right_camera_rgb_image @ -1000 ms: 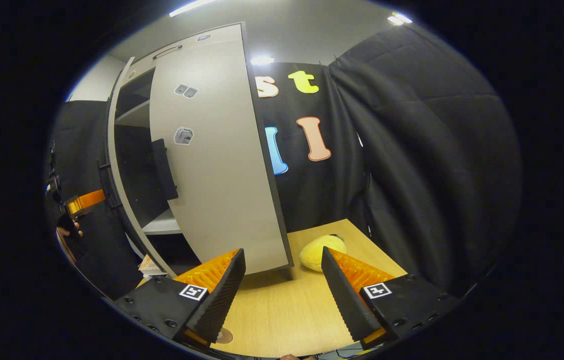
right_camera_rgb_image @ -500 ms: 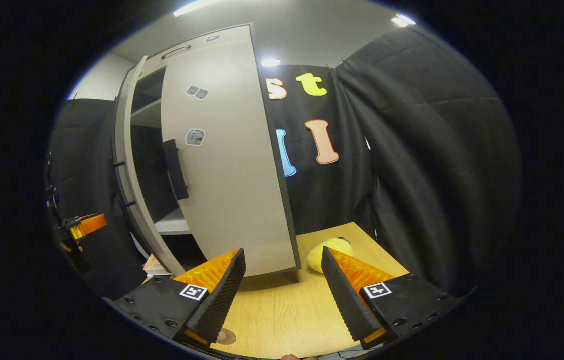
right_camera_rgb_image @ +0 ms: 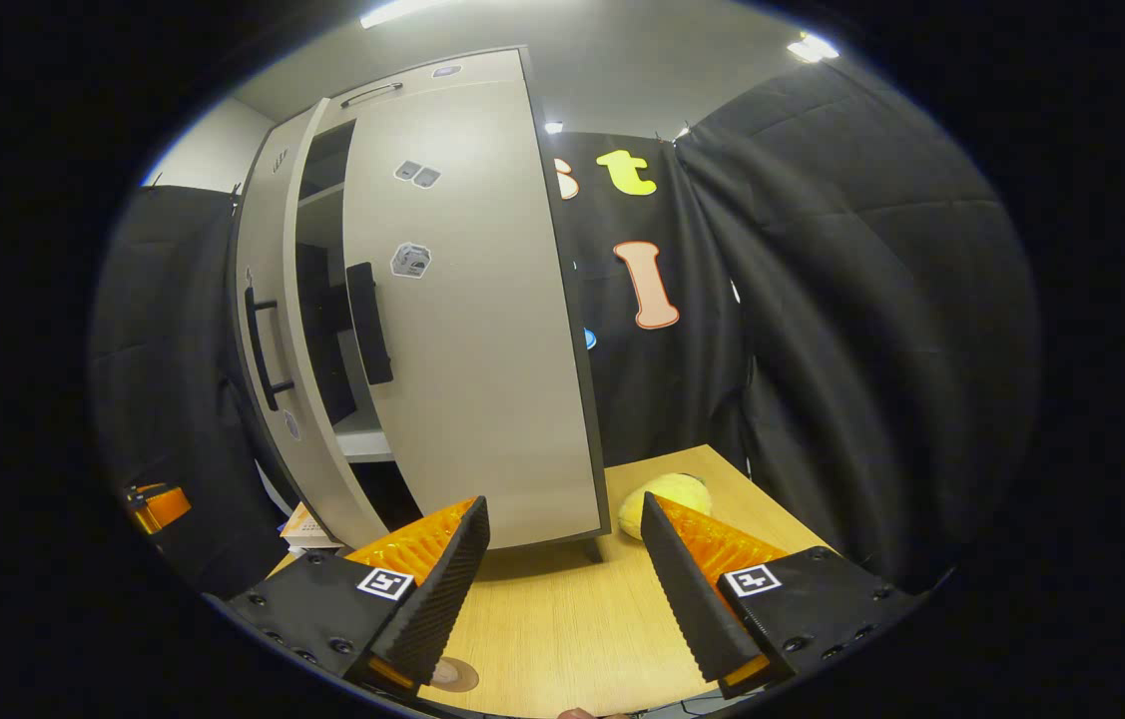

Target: Grasp the bottle in the cabinet with the left hand and place it on the coaster, then close the right door with the right hand and the left door with the left hand.

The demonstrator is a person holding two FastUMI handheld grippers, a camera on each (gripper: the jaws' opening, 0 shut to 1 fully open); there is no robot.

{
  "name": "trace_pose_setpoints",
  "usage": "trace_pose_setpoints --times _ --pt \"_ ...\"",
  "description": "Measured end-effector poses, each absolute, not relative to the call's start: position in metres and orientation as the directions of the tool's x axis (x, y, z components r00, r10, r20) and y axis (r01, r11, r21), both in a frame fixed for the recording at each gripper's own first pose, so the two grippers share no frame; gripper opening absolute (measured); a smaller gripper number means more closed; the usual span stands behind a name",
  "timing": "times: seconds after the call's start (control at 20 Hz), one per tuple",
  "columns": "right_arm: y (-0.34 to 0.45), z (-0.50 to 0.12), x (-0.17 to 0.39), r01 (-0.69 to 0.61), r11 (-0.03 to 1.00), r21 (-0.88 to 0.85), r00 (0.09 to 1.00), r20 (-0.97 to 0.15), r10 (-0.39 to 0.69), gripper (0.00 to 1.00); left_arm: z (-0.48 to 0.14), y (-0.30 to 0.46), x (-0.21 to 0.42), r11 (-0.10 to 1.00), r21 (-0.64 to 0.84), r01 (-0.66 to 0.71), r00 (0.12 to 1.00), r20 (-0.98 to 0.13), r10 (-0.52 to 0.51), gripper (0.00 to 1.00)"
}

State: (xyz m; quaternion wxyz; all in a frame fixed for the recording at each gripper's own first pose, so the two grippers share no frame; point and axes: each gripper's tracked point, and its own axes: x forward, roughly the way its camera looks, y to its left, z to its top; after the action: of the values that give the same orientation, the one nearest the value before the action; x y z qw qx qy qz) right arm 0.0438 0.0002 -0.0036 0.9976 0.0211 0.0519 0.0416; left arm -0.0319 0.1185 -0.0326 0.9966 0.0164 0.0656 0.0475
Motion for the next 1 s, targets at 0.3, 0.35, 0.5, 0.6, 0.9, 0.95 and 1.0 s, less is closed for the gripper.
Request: trace_pose_setpoints --times 0.3,0.35,0.5,0.6,0.9,0.95,1.0 --pt "0.006 0.004 0.042 -0.087 0.995 0.057 0.993 -0.077 0.091 0.97 -0.028 0.132 -0.061 0.987 -0.048 -0.154 0.984 -0.100 0.149 0.94" --pt "0.007 0.005 0.041 -0.090 0.994 0.055 0.993 -0.072 0.093 0.92 -0.021 0.134 -0.061 0.986 -0.047 -0.160 0.984 -0.085 0.155 0.94" --pt "0.010 0.010 0.038 -0.093 0.994 0.048 0.994 -0.049 0.096 0.97 -0.003 0.133 -0.061 0.986 -0.019 -0.165 0.986 -0.031 0.164 0.95" --pt "0.010 0.013 0.034 -0.092 0.995 0.040 0.995 -0.033 0.094 0.97 0.004 0.136 -0.061 0.982 0.030 -0.186 0.983 -0.006 0.186 0.95" --pt "-0.002 0.007 0.027 -0.062 0.998 0.026 0.998 -0.022 0.062 0.97 -0.004 0.128 -0.058 0.984 0.031 -0.173 0.985 -0.019 0.173 1.00" --pt "-0.004 0.004 0.025 -0.054 0.998 0.023 0.998 -0.027 0.055 0.97 -0.008 0.126 -0.055 0.985 0.024 -0.171 0.985 -0.031 0.171 1.00" --pt "-0.007 0.002 0.024 -0.048 0.999 0.017 0.998 -0.031 0.048 0.97 -0.007 0.125 -0.053 0.986 0.018 -0.168 0.985 -0.034 0.169 1.00"
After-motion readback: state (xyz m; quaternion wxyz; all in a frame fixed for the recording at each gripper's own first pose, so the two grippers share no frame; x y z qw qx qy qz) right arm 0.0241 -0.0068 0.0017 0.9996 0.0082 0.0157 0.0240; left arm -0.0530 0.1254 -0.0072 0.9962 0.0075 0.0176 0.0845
